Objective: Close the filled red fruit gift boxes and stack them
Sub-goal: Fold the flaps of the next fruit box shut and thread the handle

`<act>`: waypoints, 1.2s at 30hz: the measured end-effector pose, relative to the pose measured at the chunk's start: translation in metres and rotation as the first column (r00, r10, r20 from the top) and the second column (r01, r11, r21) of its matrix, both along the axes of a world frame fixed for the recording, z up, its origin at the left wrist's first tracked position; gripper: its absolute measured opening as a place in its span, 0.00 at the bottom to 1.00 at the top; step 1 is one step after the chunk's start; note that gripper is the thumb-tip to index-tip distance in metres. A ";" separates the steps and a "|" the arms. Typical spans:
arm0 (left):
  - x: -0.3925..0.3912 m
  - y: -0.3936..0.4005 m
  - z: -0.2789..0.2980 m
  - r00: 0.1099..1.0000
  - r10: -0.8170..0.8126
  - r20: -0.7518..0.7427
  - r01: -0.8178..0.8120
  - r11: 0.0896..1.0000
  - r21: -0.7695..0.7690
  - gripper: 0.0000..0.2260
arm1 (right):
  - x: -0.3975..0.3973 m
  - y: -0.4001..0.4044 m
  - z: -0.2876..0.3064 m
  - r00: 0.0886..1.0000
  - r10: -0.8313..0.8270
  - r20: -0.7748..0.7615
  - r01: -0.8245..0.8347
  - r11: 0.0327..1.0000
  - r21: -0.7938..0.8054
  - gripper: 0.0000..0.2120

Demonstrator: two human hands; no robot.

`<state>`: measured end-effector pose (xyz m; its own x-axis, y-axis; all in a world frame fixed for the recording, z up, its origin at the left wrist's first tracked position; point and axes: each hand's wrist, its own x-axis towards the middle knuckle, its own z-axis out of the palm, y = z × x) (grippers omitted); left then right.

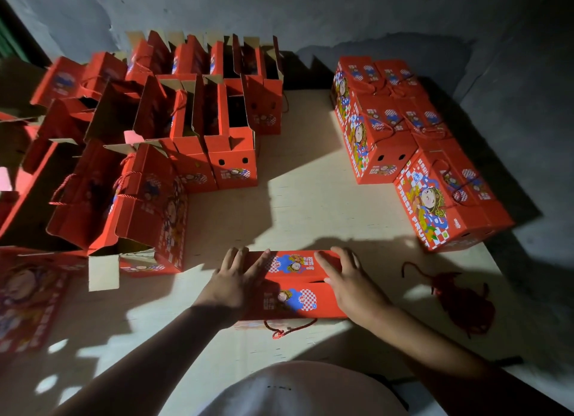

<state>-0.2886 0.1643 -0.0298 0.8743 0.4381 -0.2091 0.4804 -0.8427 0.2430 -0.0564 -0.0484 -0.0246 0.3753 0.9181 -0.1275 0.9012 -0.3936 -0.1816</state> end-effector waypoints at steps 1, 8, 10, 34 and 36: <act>0.000 -0.002 0.000 1.000 0.012 0.014 -0.012 1.000 0.001 0.34 | -0.001 -0.001 0.000 1.000 -0.001 0.002 0.001 1.000 -0.014 0.29; 0.004 -0.008 -0.001 0.998 0.057 0.005 -0.057 0.990 0.128 0.32 | -0.005 -0.004 0.002 1.000 -0.011 0.018 0.011 0.999 -0.041 0.32; 0.010 -0.009 0.000 0.997 0.076 -0.033 -0.070 0.986 0.150 0.34 | -0.005 -0.004 0.001 1.000 -0.012 0.018 0.012 1.000 -0.009 0.30; -0.074 -0.030 -0.018 0.970 0.071 0.234 -0.061 0.997 -0.049 0.46 | -0.021 -0.045 -0.017 0.996 -0.012 -0.092 0.015 0.999 0.030 0.63; -0.075 -0.032 -0.021 0.970 0.078 0.230 -0.067 0.996 -0.056 0.48 | -0.020 -0.046 -0.017 0.997 -0.004 -0.075 0.005 1.000 0.021 0.65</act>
<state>-0.3638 0.1319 -0.0504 0.8677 0.4963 -0.0269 0.4655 -0.7925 0.3941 -0.0761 -0.0940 -0.0420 0.3695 0.9192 -0.1363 0.8828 -0.3930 -0.2572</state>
